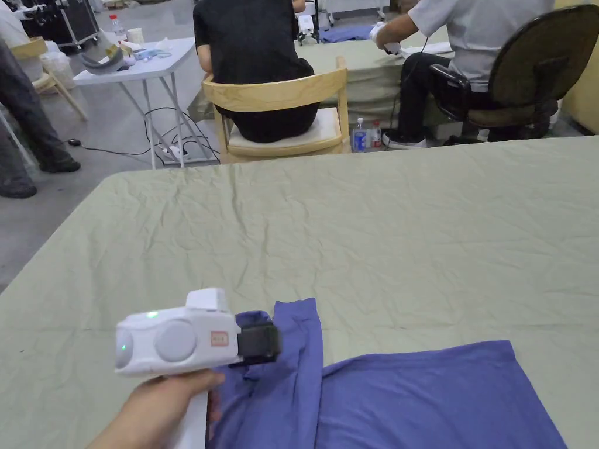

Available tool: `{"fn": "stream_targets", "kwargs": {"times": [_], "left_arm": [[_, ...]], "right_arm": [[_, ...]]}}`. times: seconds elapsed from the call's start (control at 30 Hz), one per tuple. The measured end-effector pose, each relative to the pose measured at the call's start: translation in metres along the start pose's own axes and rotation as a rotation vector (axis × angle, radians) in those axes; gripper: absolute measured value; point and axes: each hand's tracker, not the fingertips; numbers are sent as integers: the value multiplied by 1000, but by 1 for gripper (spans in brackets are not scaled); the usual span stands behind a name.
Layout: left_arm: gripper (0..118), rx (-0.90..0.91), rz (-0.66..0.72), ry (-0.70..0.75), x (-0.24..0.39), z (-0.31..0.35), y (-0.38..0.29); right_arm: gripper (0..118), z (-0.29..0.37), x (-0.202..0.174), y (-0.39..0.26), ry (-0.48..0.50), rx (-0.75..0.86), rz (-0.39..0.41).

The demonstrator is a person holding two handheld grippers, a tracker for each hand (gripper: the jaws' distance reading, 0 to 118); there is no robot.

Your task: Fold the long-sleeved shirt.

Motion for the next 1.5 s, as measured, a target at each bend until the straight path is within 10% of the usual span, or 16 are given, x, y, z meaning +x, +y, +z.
{"fn": "stream_targets", "kwargs": {"times": [0.1,0.3,0.4,0.47,0.5,0.97,1.5], "left_arm": [[105,-17,137,78,6,-65,43],[96,-256,-25,152,27,-159,50],[59,-298,-154,291,39,-172,39],[13,-224,-194,281,40,-163,42],[11,-201,-177,258,38,-155,45],[11,113,-218,261,49,29,-49],[11,-121,22,277,-6,-26,-167]], "right_arm": [[2,-13,-2,6,9,-22,-5],[2,-35,7,5,2,-64,-11],[2,-39,9,4,-6,-73,-19],[2,-40,11,5,-11,-78,-31],[2,-39,11,5,-7,-77,-37],[2,32,-37,9,124,61,37],[2,68,-54,2,107,76,87]]}}
